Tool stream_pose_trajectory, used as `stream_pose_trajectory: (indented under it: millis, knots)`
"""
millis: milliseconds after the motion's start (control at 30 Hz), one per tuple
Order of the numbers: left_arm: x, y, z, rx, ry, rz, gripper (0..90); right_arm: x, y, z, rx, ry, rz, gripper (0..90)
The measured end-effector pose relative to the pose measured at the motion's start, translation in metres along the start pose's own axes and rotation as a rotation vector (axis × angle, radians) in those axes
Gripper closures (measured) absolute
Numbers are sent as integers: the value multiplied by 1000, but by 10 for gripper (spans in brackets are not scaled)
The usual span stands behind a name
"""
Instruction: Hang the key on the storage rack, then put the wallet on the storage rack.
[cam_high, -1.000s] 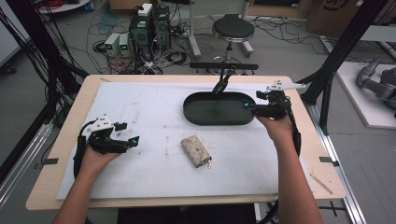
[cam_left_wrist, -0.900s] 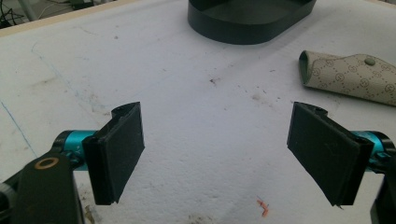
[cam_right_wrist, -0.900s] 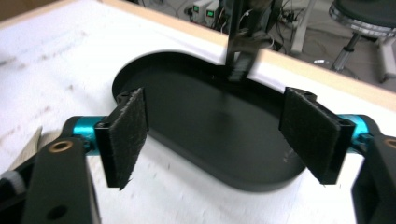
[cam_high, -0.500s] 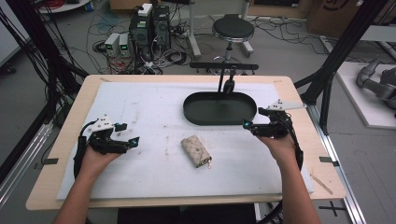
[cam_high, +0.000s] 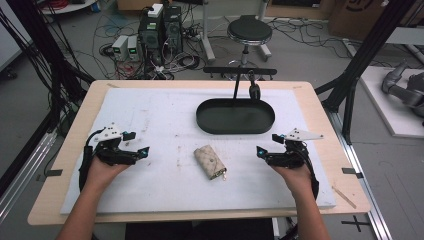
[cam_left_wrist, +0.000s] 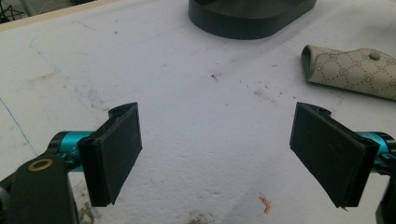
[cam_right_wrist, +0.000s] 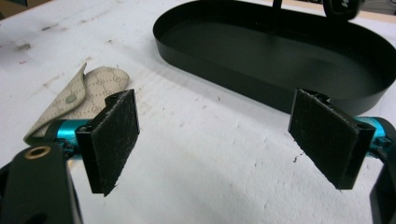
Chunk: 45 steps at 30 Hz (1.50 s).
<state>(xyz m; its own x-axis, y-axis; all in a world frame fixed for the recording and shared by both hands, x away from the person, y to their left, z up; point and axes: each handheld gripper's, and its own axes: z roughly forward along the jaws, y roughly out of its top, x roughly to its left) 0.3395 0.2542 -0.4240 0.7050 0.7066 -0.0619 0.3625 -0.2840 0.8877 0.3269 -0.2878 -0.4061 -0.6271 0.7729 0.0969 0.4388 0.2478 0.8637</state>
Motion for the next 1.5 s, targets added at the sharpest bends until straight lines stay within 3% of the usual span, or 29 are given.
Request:
stream_pose_trajectory:
  millis: [367, 767, 1067, 1500]
  knots:
    - [-3, 1, 1, 7, -17, 15, 167, -3, -6, -11, -32, -37, 29, 167]
    - [-3, -1, 1, 18, -21, 26, 167, -4, -9, 1, -10, -25, 31, 167]
    - [-1, -3, -4, 16, -11, 18, 167, -3, -8, -1, -15, -33, 40, 167]
    - [5, -8, -18, 8, 23, 9, 167, 23, 3, 12, 5, -7, 11, 167]
